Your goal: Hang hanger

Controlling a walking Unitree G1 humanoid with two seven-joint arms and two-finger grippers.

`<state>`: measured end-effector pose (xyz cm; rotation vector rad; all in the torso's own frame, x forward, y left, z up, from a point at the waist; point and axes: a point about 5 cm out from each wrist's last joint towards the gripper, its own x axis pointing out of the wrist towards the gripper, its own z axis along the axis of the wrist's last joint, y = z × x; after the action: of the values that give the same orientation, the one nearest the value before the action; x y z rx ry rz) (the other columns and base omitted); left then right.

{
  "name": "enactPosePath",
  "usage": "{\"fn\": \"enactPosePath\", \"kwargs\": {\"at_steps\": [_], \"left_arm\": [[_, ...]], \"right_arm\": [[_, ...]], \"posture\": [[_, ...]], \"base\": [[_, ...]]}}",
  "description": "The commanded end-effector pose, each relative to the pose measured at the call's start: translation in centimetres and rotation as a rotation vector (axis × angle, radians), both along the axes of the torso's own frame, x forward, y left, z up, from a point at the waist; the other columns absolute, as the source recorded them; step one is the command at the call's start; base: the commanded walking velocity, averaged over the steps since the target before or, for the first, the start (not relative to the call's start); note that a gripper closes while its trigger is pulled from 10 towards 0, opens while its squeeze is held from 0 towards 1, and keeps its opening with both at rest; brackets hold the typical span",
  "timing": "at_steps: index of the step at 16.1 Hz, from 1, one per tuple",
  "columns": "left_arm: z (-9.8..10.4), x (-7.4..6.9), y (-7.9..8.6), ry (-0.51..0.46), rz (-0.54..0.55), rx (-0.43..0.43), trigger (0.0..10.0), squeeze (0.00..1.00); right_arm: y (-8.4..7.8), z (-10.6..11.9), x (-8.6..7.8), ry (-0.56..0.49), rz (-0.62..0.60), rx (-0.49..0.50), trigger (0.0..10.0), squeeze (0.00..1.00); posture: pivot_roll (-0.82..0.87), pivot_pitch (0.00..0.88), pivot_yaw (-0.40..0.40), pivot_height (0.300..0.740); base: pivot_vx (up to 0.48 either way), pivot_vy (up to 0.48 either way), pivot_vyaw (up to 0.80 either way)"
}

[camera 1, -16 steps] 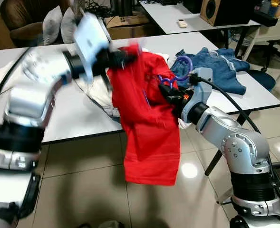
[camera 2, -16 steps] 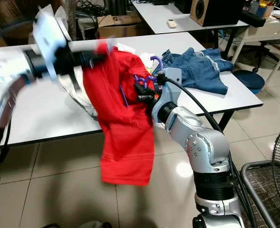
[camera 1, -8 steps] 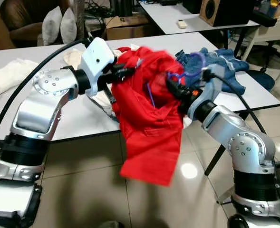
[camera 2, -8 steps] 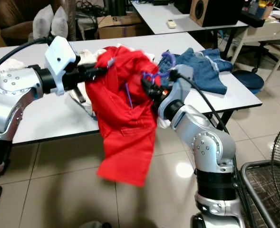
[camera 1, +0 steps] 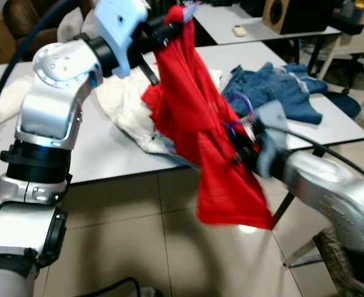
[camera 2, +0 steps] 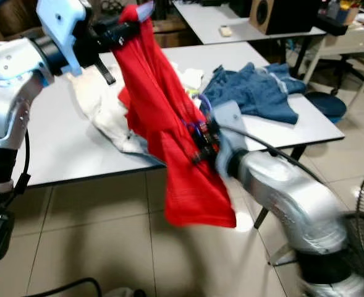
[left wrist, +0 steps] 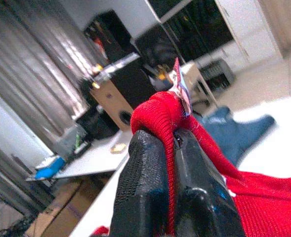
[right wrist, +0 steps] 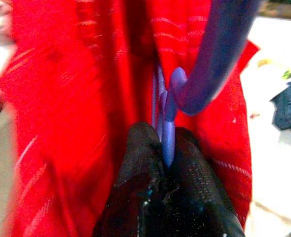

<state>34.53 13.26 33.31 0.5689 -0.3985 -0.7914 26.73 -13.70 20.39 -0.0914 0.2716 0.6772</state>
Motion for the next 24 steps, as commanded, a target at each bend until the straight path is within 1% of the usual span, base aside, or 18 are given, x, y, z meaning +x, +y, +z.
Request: {"fn": "enactPosePath", "kwargs": {"at_steps": [1,3,5,6,7,8,10,13,14,15,16,17,18,20,21,22,23,24], "left_arm": [[1.5,-0.2,0.8,-0.061,0.031,0.01,0.0,0.0],[0.8,0.3,0.9,-0.034,0.056,0.057,0.0,0.0],[0.3,0.8,1.5,-0.03,0.102,0.118,0.0,0.0],[0.1,0.9,2.1,-0.029,0.125,0.15,0.0,0.0],[0.1,0.9,2.4,-0.026,0.126,0.154,0.0,0.0],[0.2,0.7,2.3,-0.015,0.104,0.132,0.0,0.0],[0.5,0.2,1.5,-0.003,0.035,0.088,0.0,0.0],[-0.1,-0.5,0.1,0.046,-0.067,0.085,0.0,0.0],[-0.1,-0.7,-0.5,0.091,-0.103,0.036,0.3,0.0],[0.0,-0.7,-0.8,0.134,-0.106,-0.01,0.0,0.0],[0.0,-0.6,-1.0,0.175,-0.111,-0.038,0.0,0.0],[-0.2,-0.5,-1.1,0.249,-0.106,-0.063,0.0,0.0],[-0.5,-0.4,-1.1,0.272,-0.094,-0.059,0.0,0.0],[-1.8,-0.3,-1.3,0.4,-0.056,-0.064,0.0,0.0],[-2.3,-0.2,-1.1,0.426,-0.023,-0.059,0.0,0.0],[-2.8,0.1,-0.7,0.45,0.023,-0.058,0.0,0.0],[-2.8,0.5,-0.4,0.466,0.056,-0.115,0.0,0.0],[-2.8,0.5,-0.4,0.466,0.056,-0.115,0.0,0.0]], "right_arm": [[-0.2,-0.3,-0.9,0.043,0.045,0.003,10.0,0.0],[-0.8,0.8,-2.2,0.023,0.12,0.014,10.0,0.0],[-1.8,1.6,-2.8,0.006,0.121,-0.003,10.0,0.0],[-2.5,2.3,-2.4,-0.036,0.073,-0.016,10.0,0.0],[-3.2,3.3,-1.3,-0.101,-0.037,0.038,10.0,0.0],[-3.6,4.0,-0.5,-0.135,-0.105,0.107,10.0,0.0],[-2.8,3.3,-0.5,-0.1,-0.06,0.102,10.0,0.0],[-1.9,2.7,0.1,-0.07,-0.051,0.124,10.0,0.0],[-1.4,2.2,0.6,-0.049,-0.056,0.134,10.0,0.0],[-1.0,2.0,0.8,-0.044,-0.053,0.134,10.0,0.0],[-0.7,1.9,1.1,-0.047,-0.053,0.129,10.0,0.0],[-0.2,1.9,1.7,-0.064,-0.07,0.129,10.0,0.0],[0.1,2.2,2.1,-0.075,-0.08,0.15,10.0,0.0],[1.0,3.2,3.3,-0.145,-0.134,0.221,10.0,0.0],[1.0,3.6,3.6,-0.176,-0.162,0.261,10.0,0.0],[1.1,4.3,3.9,-0.199,-0.183,0.345,10.0,0.0],[1.4,4.7,3.8,-0.186,-0.158,0.434,10.0,0.0],[1.4,4.7,3.8,-0.186,-0.158,0.434,10.0,0.0]], "posture": [[-0.15,0.0,0.083,0.74],[-0.14,0.0,0.088,0.74],[-0.14,0.0,0.09,0.74],[-0.14,0.0,0.091,0.74],[-0.15,0.0,0.092,0.74],[-0.15,0.0,0.09,0.74],[-0.15,0.0,0.086,0.74],[-0.14,0.0,0.079,0.74],[-0.14,0.0,0.077,0.74],[-0.14,0.0,0.076,0.74],[-0.14,0.0,0.076,0.74],[-0.14,0.0,0.076,0.74],[-0.14,0.0,0.077,0.74],[-0.14,0.0,0.071,0.74],[-0.14,0.0,0.065,0.74],[-0.14,0.0,0.064,0.74],[-0.15,0.0,0.065,0.74],[-0.15,0.0,0.065,0.74]], "base": [[0.0,0.0,0.0],[0.0,0.0,0.0],[0.0,0.0,0.0],[0.0,0.0,0.0],[0.0,0.0,0.0],[0.0,0.0,0.0],[0.0,0.0,0.0],[0.0,0.0,0.0],[0.0,0.0,0.0],[0.0,0.0,0.0],[0.0,0.0,0.0],[0.0,0.0,0.0],[0.0,0.0,0.0],[0.0,0.0,0.0],[0.0,0.0,0.0],[0.0,0.0,0.0],[0.0,0.0,0.0],[0.0,0.0,0.0]]}}
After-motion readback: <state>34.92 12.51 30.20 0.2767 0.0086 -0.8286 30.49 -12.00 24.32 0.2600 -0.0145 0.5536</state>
